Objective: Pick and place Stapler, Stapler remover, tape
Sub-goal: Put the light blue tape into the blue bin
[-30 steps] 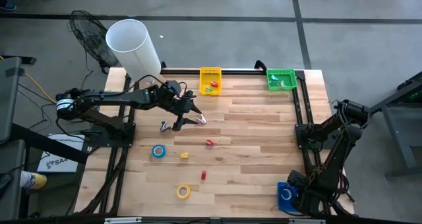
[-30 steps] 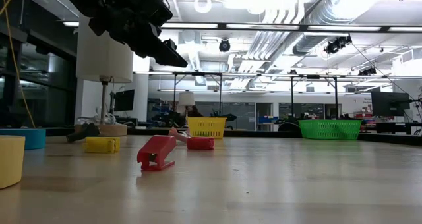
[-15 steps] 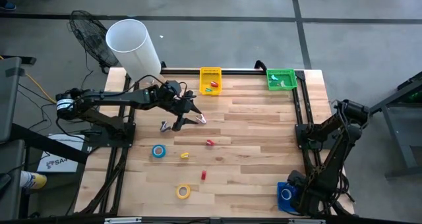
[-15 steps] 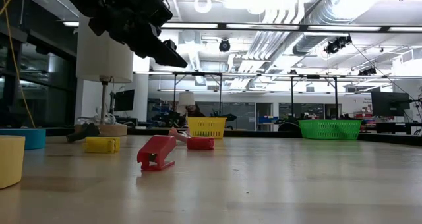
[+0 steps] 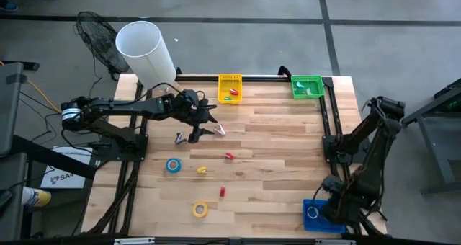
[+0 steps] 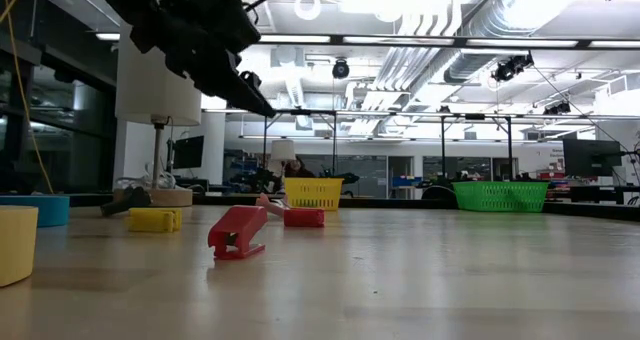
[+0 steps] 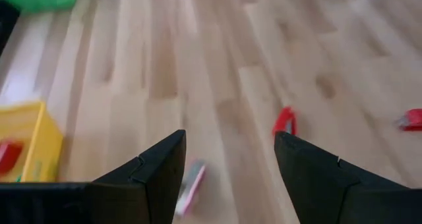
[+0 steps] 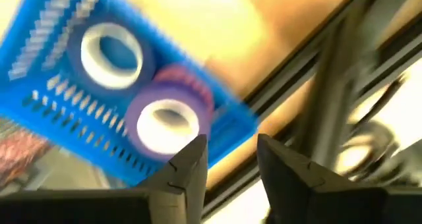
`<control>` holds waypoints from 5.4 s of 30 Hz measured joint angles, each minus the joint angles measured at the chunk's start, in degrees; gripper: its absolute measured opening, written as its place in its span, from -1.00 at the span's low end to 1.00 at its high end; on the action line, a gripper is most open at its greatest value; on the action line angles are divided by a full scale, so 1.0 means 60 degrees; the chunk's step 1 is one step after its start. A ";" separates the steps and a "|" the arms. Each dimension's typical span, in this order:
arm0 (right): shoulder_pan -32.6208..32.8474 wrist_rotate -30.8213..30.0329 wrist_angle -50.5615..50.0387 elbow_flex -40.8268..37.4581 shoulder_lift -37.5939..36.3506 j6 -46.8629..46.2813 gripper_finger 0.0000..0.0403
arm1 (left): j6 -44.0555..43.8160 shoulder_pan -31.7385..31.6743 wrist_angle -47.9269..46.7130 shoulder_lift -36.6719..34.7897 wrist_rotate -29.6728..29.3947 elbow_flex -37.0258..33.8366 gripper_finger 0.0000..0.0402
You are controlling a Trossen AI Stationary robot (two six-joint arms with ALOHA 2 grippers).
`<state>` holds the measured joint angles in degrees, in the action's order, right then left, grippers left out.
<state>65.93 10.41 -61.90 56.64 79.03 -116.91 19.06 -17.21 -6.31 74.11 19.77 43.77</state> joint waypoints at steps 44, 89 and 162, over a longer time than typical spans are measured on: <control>-0.2840 -1.0924 -0.3706 -0.0047 -0.1082 0.6684 -0.40 | -0.9468 0.4248 -0.6927 -0.0897 -0.4165 -0.1319 0.13; -0.3359 -0.9474 -0.2737 -0.0051 -0.1082 0.9068 -0.40 | -1.0331 0.5399 -0.6098 -0.2014 -0.2962 -0.2262 0.08; -0.7491 -0.5067 1.8461 -0.5636 0.0358 1.9838 -0.17 | -0.2151 0.5373 0.6793 0.0951 -0.6077 -0.1457 -0.82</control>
<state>20.98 -19.99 48.86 22.83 81.17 2.12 6.16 15.03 34.45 79.81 -16.69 35.03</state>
